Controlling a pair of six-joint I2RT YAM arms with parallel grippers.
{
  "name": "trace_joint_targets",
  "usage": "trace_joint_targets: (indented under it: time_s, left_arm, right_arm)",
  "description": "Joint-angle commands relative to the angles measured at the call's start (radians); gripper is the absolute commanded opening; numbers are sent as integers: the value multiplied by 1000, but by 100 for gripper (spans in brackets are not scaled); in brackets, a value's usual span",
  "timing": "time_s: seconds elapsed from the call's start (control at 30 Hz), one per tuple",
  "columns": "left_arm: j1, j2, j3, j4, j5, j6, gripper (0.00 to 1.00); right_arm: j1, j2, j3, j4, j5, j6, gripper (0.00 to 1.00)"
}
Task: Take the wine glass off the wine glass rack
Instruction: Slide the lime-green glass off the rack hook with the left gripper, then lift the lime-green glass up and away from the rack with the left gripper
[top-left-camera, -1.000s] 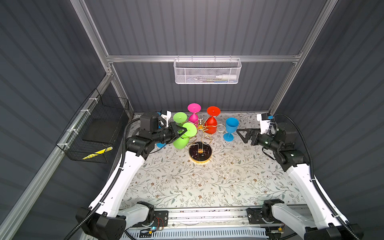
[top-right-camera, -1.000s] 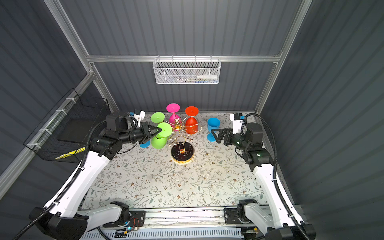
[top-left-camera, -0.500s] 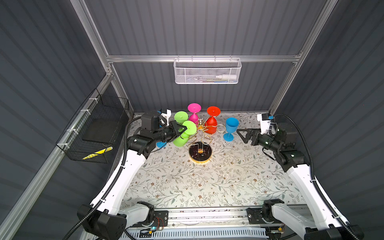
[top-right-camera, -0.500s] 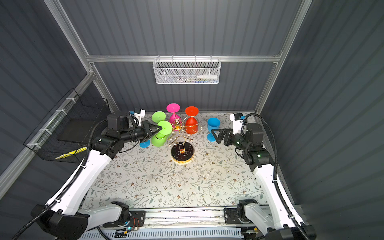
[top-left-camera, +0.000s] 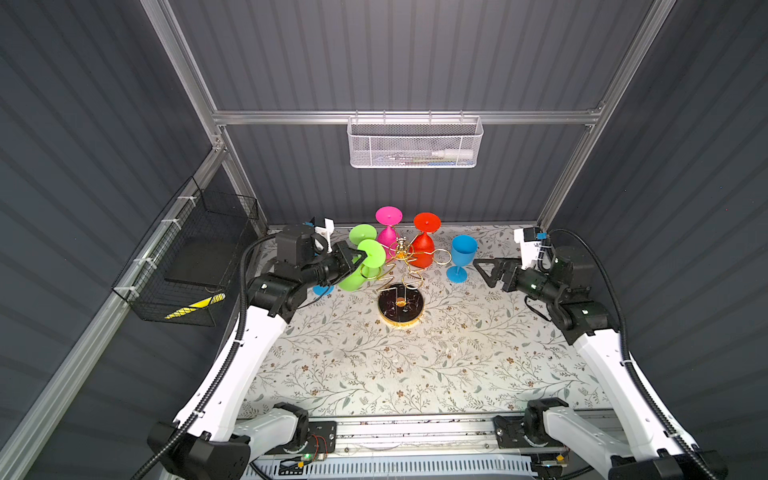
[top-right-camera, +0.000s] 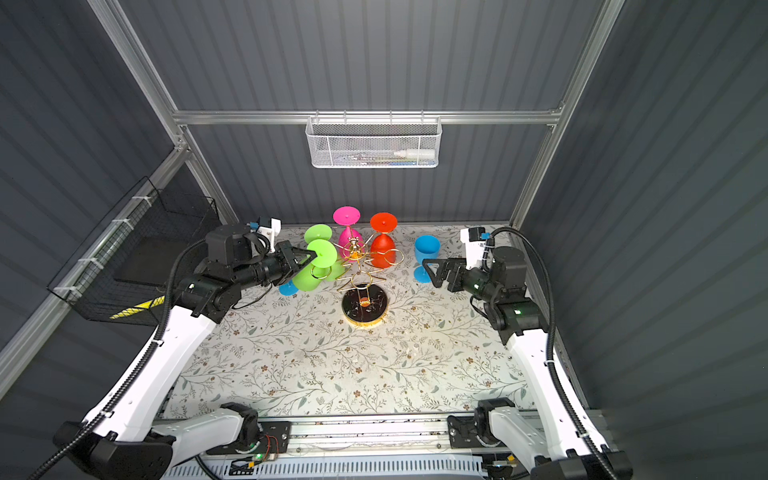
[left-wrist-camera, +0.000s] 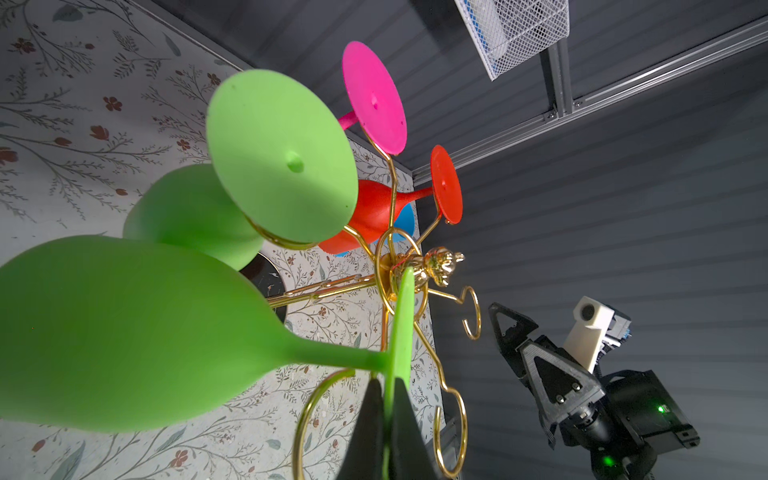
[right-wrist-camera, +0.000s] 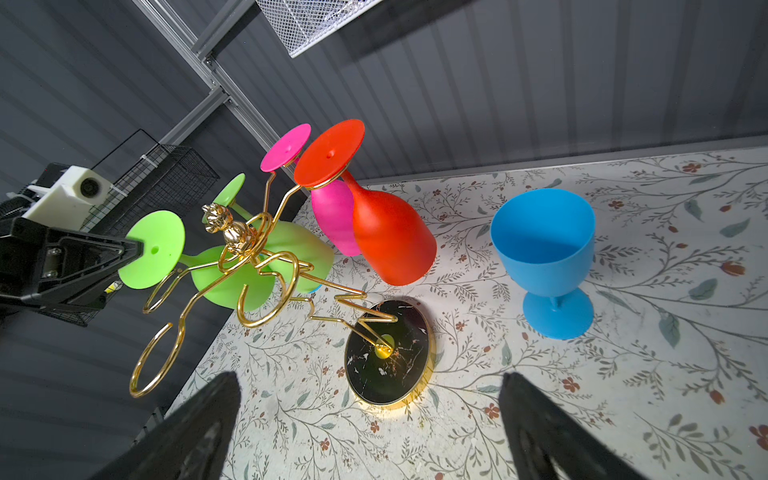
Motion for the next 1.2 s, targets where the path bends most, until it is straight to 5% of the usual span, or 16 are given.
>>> trace_joint_targets:
  time_s: [0.0, 0.27, 0.47, 0.8, 0.93, 1.17]
  left_arm:
    - [-7, -64, 7, -69, -77, 42, 0]
    - [-4, -132, 23, -173, -175, 66, 0]
    - [4, -180, 180, -296, -309, 166, 0]
    - [3, -93, 399, -297, -120, 215, 0]
    - [3, -62, 411, -228, 32, 191, 0]
    - [3, -33, 448, -186, 134, 193, 0]
  right_arm:
    - [-4, -20, -2, -15, -15, -11, 99]
    - [-4, -21, 4, -19, -21, -10, 99]
    - [-4, -30, 9, -33, -17, -20, 99]
    - [-4, -40, 44, -54, -18, -37, 99]
    - [-4, -47, 63, -59, -16, -48, 99]
    - [-4, -59, 87, -36, -43, -86, 99]
